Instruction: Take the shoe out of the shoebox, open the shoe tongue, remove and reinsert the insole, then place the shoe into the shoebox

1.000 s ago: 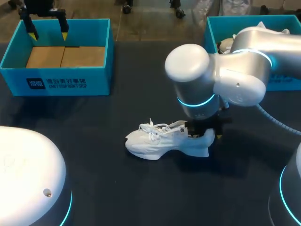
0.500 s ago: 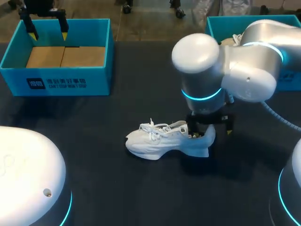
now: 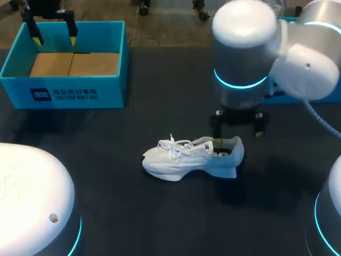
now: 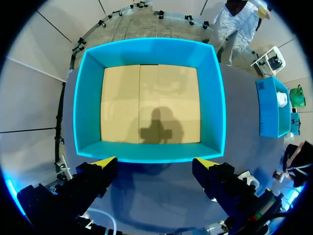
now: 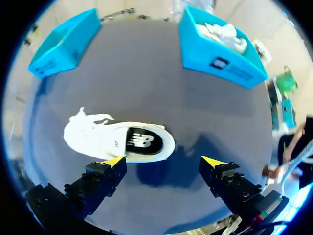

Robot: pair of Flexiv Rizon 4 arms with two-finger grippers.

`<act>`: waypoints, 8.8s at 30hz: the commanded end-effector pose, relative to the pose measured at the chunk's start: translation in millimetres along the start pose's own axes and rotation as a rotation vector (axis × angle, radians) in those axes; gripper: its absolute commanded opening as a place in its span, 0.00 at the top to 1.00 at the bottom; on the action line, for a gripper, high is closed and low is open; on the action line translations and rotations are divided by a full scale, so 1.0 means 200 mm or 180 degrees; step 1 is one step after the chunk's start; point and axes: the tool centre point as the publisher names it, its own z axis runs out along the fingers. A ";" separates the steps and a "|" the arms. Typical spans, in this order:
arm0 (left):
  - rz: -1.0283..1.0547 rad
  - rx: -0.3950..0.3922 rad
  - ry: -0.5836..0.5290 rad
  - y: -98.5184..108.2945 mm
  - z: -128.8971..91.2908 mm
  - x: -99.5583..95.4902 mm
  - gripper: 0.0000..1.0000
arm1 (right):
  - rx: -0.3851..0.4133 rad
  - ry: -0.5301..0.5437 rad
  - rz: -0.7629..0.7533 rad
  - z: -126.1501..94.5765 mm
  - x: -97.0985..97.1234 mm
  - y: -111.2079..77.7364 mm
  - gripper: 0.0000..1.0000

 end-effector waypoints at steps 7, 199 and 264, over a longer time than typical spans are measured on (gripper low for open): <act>0.0002 0.0002 0.0001 0.00 0.00 0.00 0.00 | -0.0678 0.0298 -0.1100 -0.14 0.00 0.00 0.00; 0.0002 0.0002 0.0001 0.00 0.00 0.00 0.00 | -0.2531 0.2957 -0.3694 0.73 0.25 0.04 1.00; 0.0086 -0.0043 0.0063 0.90 0.08 0.97 0.00 | -0.2531 0.2957 -0.3694 0.73 0.25 0.04 1.00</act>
